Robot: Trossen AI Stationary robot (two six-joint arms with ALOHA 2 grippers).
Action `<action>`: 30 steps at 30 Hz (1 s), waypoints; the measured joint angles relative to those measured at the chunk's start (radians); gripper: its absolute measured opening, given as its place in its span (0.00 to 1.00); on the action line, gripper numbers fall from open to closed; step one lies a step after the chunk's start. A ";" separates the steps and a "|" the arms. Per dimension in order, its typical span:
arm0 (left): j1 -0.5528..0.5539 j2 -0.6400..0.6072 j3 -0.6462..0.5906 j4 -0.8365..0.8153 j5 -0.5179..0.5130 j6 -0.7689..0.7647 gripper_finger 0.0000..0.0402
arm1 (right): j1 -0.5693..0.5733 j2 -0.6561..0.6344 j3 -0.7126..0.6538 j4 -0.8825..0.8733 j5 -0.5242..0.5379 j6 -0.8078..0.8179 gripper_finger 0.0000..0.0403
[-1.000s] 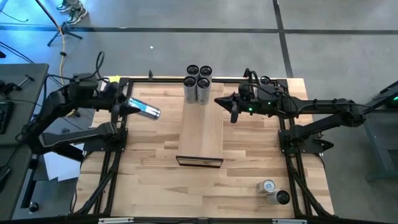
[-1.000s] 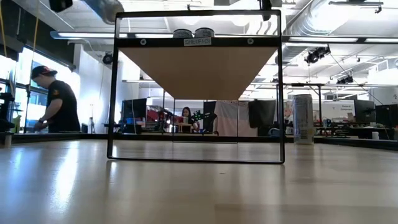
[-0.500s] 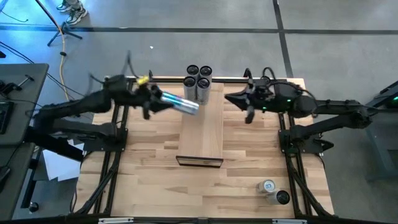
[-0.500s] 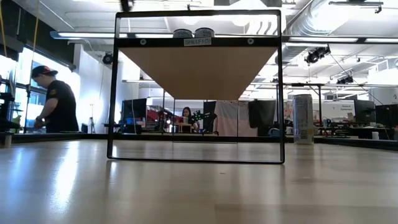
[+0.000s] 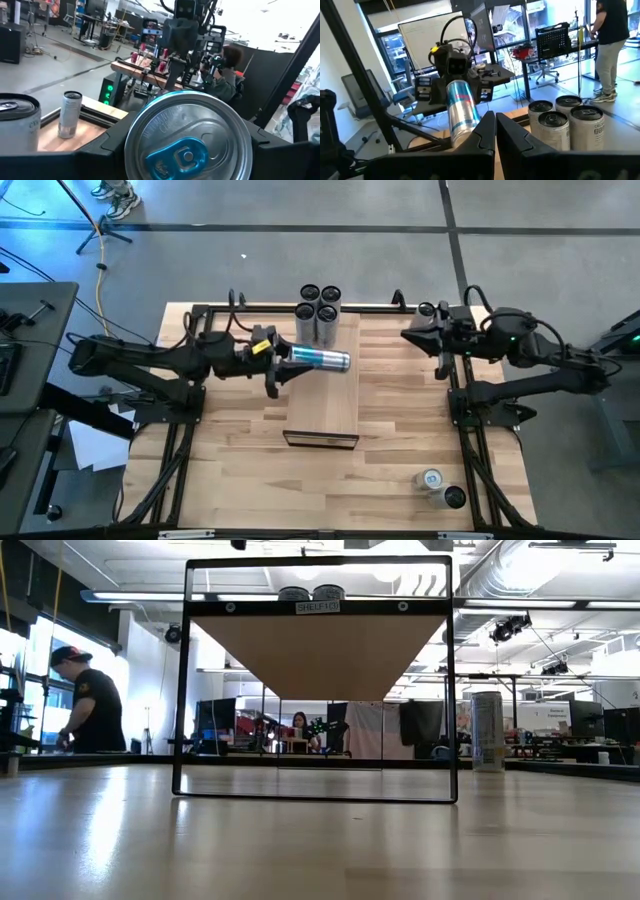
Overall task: Place canned beverage on shelf
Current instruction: Put the top blue soda can on the shelf
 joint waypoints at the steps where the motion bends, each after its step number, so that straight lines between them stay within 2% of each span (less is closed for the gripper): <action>1: 0.004 0.000 0.000 0.004 0.000 0.000 0.51 | 0.000 0.003 0.000 -0.004 -0.008 0.008 0.00; 5: 0.014 -0.007 0.000 -0.006 0.001 0.017 0.53 | 0.000 0.038 0.000 -0.004 -0.045 0.041 0.00; 12: 0.026 -0.018 0.000 -0.022 0.046 0.017 0.53 | 0.000 0.136 0.000 0.024 -0.048 0.077 0.00; 22: 0.047 -0.076 0.000 -0.194 0.047 0.008 0.53 | 0.000 0.173 0.000 0.205 -0.049 0.024 0.01; 26: 0.046 -0.082 0.001 -0.224 0.051 0.008 0.53 | 0.005 0.186 0.000 0.239 -0.054 0.058 0.12; 30: 0.046 -0.081 0.001 -0.264 0.069 -0.010 0.53 | 0.049 0.230 0.000 0.270 -0.080 0.027 0.34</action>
